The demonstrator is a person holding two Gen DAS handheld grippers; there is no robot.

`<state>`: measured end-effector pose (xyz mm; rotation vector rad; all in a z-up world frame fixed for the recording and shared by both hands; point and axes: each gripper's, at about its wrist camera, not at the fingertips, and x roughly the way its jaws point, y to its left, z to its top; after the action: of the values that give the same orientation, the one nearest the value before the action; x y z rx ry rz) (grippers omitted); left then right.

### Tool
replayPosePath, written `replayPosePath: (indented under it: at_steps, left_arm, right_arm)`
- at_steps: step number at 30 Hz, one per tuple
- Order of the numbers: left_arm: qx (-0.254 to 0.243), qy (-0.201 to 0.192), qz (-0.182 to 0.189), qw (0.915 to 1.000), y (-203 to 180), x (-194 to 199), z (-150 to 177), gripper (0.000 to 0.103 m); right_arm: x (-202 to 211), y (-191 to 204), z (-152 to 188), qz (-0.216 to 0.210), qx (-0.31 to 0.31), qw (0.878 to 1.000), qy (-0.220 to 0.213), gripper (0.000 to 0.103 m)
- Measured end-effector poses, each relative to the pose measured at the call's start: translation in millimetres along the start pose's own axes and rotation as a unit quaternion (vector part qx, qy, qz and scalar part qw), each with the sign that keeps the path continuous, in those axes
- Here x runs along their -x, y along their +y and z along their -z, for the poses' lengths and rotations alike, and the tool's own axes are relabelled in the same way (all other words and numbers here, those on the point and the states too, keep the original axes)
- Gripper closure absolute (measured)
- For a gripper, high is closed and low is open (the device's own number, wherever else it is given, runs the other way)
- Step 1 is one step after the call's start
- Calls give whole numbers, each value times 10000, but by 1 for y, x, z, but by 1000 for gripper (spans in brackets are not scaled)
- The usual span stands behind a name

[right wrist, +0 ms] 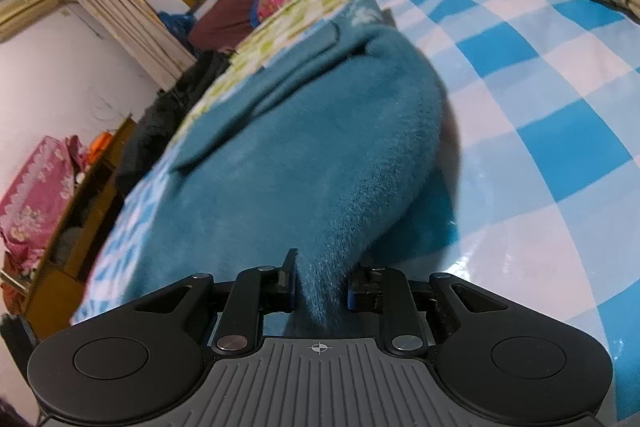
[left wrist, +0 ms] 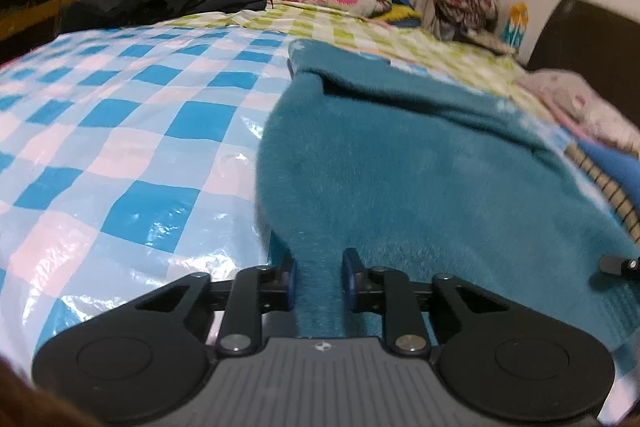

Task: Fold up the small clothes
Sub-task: 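Close both grippers on the teal sweater's side edge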

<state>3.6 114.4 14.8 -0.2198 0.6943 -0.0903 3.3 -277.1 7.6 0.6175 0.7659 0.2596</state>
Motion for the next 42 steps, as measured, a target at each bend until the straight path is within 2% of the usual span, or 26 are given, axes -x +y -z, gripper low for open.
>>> replayPosePath:
  at_steps: [6, 11, 18, 20, 22, 24, 27, 32, 35, 39, 42]
  left_arm:
    - [216, 2, 120, 9997, 6, 0, -2, 79]
    - [218, 141, 51, 9997, 7, -4, -1, 79]
    - [-249, 245, -22, 9994, -6, -9, 2, 60]
    - [-347, 261, -39, 9991, -9, -10, 2, 60]
    - [-380, 261, -35, 9989, -9, -10, 1, 62]
    - [-309, 287, 26, 9991, -7, -10, -1, 74]
    - [-54, 340, 184, 9992, -1, -10, -8, 79]
    - [255, 251, 518, 9980, 0, -7, -20, 80]
    - [321, 289, 559, 9975, -1, -9, -21, 80]
    - [163, 316, 364, 9987, -2, -9, -14, 80]
    - [209, 263, 402, 9986, -3, -9, -13, 80]
  right_arm:
    - [3, 16, -6, -284, -21, 9995, -153, 83]
    - [-1, 18, -5, -189, 44, 9998, -87, 83]
    - [-8, 14, -3, -46, 217, 9997, 88, 77]
    - [-10, 11, -1, -3, 199, 9997, 145, 76]
    - [-13, 9, 0, 36, 173, 9997, 186, 76]
    - [-15, 7, 1, 21, 126, 9997, 211, 76]
    - [-13, 4, -2, -76, -30, 9998, 208, 80]
    - [-11, 8, -7, -306, -200, 9993, 116, 81]
    - [-13, 10, -11, -412, -229, 9989, 86, 81]
    - [-12, 10, -8, -151, -21, 9997, 194, 79]
    - [-10, 7, -5, -64, -53, 9998, 193, 82]
